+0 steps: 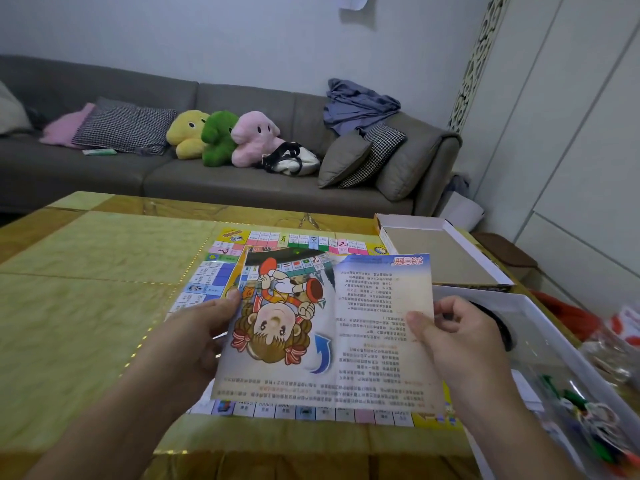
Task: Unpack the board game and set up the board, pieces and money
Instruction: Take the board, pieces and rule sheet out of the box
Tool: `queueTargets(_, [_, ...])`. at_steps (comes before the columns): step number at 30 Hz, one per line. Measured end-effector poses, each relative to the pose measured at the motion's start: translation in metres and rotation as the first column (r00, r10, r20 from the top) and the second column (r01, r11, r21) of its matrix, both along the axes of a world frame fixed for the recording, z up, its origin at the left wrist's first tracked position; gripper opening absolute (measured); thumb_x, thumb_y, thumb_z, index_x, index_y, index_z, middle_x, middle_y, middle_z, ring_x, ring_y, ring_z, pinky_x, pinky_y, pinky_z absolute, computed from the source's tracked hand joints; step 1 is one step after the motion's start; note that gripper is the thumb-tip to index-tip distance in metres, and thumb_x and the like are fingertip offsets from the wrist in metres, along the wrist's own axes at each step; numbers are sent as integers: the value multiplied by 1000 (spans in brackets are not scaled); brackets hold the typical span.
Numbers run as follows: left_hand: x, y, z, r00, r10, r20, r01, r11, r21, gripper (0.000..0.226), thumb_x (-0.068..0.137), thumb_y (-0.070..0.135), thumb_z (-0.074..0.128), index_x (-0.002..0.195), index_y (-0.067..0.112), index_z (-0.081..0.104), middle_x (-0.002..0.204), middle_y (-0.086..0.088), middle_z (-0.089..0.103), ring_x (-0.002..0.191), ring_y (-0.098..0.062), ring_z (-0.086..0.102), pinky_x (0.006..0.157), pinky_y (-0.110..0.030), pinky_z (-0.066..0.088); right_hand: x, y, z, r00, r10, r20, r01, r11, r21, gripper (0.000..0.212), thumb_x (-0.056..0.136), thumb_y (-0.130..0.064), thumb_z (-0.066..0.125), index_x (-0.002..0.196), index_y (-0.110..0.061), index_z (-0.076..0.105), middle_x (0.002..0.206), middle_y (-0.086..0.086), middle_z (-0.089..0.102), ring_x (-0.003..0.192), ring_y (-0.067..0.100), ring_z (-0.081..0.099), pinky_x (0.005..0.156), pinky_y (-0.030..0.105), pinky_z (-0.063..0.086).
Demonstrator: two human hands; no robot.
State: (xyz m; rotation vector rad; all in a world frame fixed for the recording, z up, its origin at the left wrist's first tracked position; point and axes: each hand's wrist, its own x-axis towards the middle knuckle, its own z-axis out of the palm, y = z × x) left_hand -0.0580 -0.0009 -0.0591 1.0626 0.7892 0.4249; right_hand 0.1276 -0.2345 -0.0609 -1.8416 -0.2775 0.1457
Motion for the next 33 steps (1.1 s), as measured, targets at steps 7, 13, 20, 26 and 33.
queueTargets(7, [0,-3,4,999,31,-30,-24,975,220,58,88,37,75,108,-16,61,88,-21,78,64,-31,74,54,-38,58,-1,-1,-2,1000,5,5,-5,1000,-27,17,88,-12,84,99,-19,73,78,-6,79,67,8,76,58,33,58])
queueTargets(13, [-5,0,2,999,-40,-32,40,999,8,52,89,46,71,117,2,71,107,-26,76,92,-50,75,75,-60,62,-2,-2,1,1000,9,17,-8,1000,-26,11,94,-13,78,101,-19,73,79,-14,79,71,3,75,66,35,57])
queueTargets(20, [-2,9,-1,987,155,32,-158,983,99,38,102,31,63,115,-4,67,102,-26,76,75,-33,75,68,-47,62,-1,-5,8,999,-43,1,43,997,70,12,92,-13,78,97,-24,76,90,-10,80,93,18,76,86,49,61])
queueTargets(26, [-13,10,31,871,402,282,-472,842,260,27,106,35,56,115,10,60,100,-3,71,69,-1,75,54,-18,57,20,-23,20,999,36,-31,-41,983,-178,13,91,-7,75,80,-13,79,75,7,78,79,34,75,77,50,59])
queueTargets(33, [-17,-6,64,776,475,414,-606,743,285,33,105,43,57,89,15,67,90,-5,74,86,-22,75,58,-32,60,-10,-27,60,976,195,100,-198,980,15,27,101,-12,63,99,-30,83,104,-10,80,99,13,75,75,28,57])
